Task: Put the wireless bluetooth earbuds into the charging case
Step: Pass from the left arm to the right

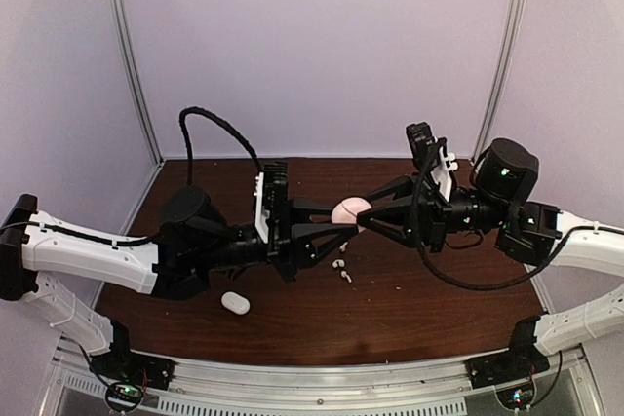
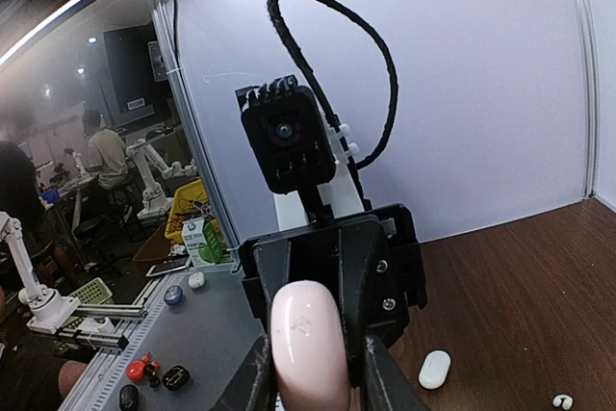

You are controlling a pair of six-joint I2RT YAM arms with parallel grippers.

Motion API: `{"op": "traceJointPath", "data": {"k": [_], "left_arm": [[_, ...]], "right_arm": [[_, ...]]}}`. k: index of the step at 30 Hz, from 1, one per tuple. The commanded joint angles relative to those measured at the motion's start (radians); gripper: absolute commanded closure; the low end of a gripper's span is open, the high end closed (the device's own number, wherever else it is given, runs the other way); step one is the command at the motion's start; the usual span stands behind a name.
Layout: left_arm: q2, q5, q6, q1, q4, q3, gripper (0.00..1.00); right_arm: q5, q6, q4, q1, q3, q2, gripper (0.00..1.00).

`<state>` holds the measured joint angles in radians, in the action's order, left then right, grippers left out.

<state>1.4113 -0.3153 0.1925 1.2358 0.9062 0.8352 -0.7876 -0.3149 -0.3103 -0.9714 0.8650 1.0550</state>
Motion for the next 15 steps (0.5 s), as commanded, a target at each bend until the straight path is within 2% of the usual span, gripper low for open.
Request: {"op": "traceJointPath", "data": {"k": [1,6,10,13,15], "left_arm": [[-0.020,0.022,-0.014,0.005,0.009,-0.008,0.94],[-0.033,0.073,-0.004,0.004,-0.038,-0.006,0.84],[-0.039,0.076,-0.002,0.004,-0.073,0.000,0.80],[-0.042,0.085,0.002,0.003,-0.103,0.008,0.65],[-0.046,0.089,0.001,0.004,-0.121,0.011,0.62]], "right_arm": [[0.000,0.012,0.020,-0.008,0.018,0.005,0.74],[0.012,0.059,0.096,-0.008,0.042,-0.002,0.81],[0.007,0.075,0.122,-0.009,0.048,-0.001,0.82],[0.012,0.085,0.136,-0.007,0.053,-0.002,0.83],[0.018,0.093,0.148,-0.008,0.059,-0.004,0.83]]}}
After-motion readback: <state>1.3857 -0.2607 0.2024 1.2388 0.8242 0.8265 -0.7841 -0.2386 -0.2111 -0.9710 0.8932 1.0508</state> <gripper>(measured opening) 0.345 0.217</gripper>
